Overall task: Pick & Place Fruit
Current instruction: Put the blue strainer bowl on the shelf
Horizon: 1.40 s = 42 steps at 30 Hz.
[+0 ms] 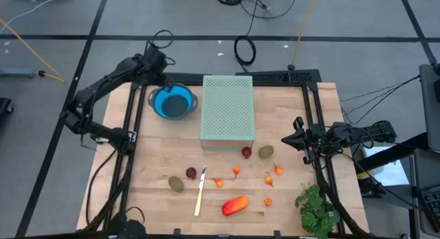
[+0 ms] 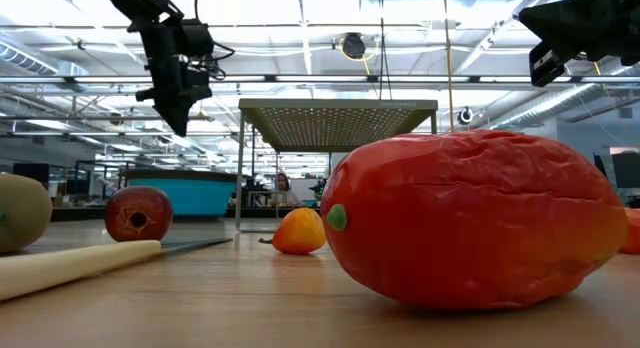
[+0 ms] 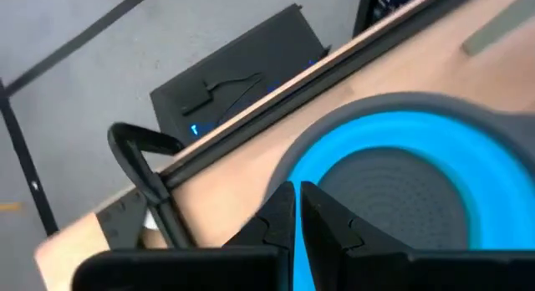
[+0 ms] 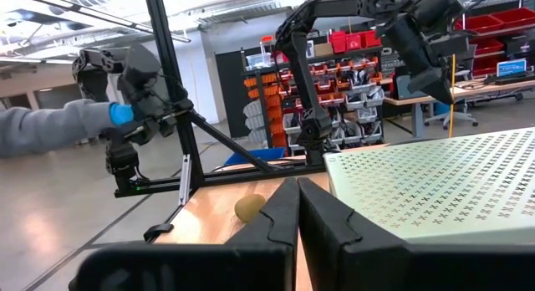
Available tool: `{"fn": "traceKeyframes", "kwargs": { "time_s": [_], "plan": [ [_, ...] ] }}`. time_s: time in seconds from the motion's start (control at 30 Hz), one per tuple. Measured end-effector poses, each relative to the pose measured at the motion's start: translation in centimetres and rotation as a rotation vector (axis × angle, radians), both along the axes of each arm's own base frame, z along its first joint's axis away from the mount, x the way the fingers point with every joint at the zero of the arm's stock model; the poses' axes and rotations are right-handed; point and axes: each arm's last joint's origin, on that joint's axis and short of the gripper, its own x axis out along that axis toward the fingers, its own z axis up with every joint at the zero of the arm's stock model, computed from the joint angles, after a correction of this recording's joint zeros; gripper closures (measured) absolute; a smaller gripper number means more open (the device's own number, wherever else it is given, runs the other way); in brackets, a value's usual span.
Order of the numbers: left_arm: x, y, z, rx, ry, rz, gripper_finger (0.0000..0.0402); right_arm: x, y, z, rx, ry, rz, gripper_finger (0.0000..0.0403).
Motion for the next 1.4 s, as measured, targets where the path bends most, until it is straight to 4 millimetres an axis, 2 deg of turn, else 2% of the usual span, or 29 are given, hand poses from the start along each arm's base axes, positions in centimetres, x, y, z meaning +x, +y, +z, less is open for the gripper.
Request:
{"fn": "traceKeyframes", "kwargs": {
  "time_s": [0.1,0.3,0.63,0.9,1.0,1.27,1.4],
  "plan": [
    [-0.1,0.5,-0.4,-0.028,-0.003,-0.051,0.0378,0.0,0.0,0.0,0.0,0.0,0.0,0.0399],
    [0.1,1.1,-1.1,-0.041,0.013,-0.044,0.0378,0.0,0.0,0.0,0.0,0.0,0.0,0.0399],
    [1.0,1.8,-0.6,0.023,-0.113,-0.126,0.0378,0.0,0.0,0.0,0.0,0.0,0.0,0.0399],
    [1.2,1.6,-0.7,0.026,-0.087,-0.192,0.037,0.0,-0.1,0.0,0.004,0.001,-0.029,0.0399],
    [1.2,1.6,-0.7,0.027,-0.083,-0.203,0.0337,0.0,-0.2,0.0,0.009,0.001,-0.056,0.0399],
    [1.2,1.7,-0.7,0.032,-0.068,-0.222,0.0185,0.0,-0.2,0.0,0.013,0.003,-0.077,0.0399],
    [1.5,2.1,-1.6,0.006,-0.041,-0.259,0.0135,0.0,-0.2,0.0,0.013,0.003,-0.077,0.0399]
  ]
}}
